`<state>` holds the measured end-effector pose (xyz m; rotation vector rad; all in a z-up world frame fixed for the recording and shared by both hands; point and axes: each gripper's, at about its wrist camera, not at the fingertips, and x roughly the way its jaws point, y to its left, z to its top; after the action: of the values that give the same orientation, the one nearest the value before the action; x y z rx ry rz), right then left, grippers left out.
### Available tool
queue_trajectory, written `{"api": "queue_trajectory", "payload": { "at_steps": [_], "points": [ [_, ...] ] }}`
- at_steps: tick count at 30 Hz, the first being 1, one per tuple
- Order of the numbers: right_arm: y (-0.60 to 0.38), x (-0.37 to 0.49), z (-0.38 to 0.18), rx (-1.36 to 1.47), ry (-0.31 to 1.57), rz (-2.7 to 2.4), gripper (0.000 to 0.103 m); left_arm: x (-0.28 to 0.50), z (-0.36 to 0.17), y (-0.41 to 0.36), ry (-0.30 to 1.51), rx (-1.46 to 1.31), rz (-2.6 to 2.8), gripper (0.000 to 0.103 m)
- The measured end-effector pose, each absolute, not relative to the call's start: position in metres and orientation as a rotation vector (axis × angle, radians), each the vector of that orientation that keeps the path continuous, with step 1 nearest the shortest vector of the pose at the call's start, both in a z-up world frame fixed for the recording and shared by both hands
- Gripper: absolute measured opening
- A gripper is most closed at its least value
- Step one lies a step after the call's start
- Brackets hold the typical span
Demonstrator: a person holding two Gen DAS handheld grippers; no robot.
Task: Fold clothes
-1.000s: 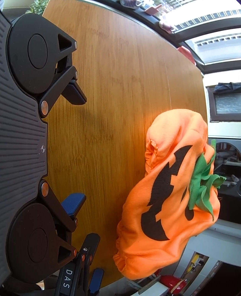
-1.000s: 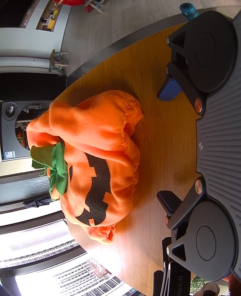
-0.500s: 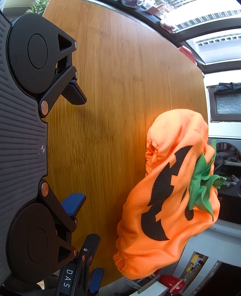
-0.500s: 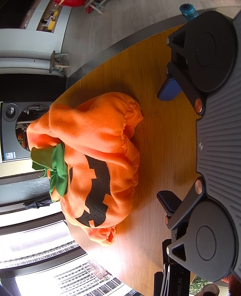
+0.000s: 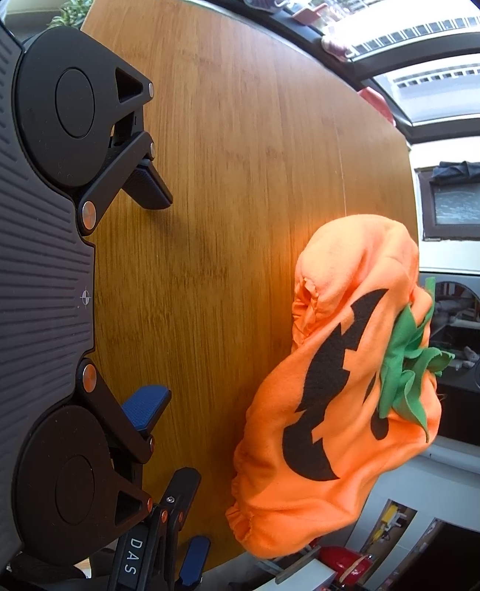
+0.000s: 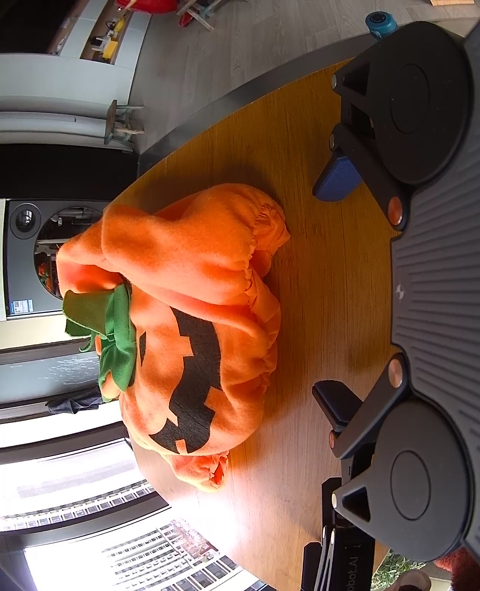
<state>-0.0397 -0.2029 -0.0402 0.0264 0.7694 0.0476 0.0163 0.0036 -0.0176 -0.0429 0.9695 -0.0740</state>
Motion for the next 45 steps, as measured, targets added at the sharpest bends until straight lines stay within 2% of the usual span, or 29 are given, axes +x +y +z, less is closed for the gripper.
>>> {"api": "queue_trajectory", "payload": {
  "at_steps": [5,10,15,17,24,28,33,36,41,45],
  "points": [
    [-0.184,-0.039,-0.035,-0.252,0.599,0.030,0.103,0.028,-0.015,0.012,0.922,0.007,-0.027,0.103],
    [-0.176,-0.002,-0.046,-0.438,0.569,-0.003,0.103,0.044,-0.015,0.015,0.890,0.041,0.006,0.103],
    [-0.225,0.033,0.004,-0.165,0.407,-0.209,0.103,0.072,-0.011,0.001,0.793,0.150,-0.007,0.103],
    [-0.245,0.044,0.015,-0.074,0.413,-0.217,0.103,0.094,-0.011,-0.007,0.762,0.198,0.004,0.103],
    [-0.238,0.033,-0.024,-0.227,0.559,-0.001,0.103,0.135,0.008,-0.016,0.688,0.178,0.005,0.103],
    [-0.230,0.039,-0.047,-0.360,0.567,-0.145,0.103,0.129,0.010,-0.015,0.659,0.144,-0.081,0.103],
    [-0.255,0.061,-0.024,-0.196,0.492,-0.292,0.103,0.127,-0.013,-0.054,0.658,0.313,-0.172,0.103],
    [-0.259,0.054,-0.009,-0.212,0.388,-0.339,0.103,0.145,-0.022,-0.057,0.626,0.395,-0.049,0.103],
    [-0.275,0.054,0.002,-0.230,0.392,-0.377,0.103,0.166,-0.007,-0.017,0.553,0.372,0.158,0.103],
    [-0.273,0.047,0.007,-0.219,0.383,-0.291,0.103,0.151,0.026,0.032,0.505,0.293,0.273,0.103]
  ]
}}
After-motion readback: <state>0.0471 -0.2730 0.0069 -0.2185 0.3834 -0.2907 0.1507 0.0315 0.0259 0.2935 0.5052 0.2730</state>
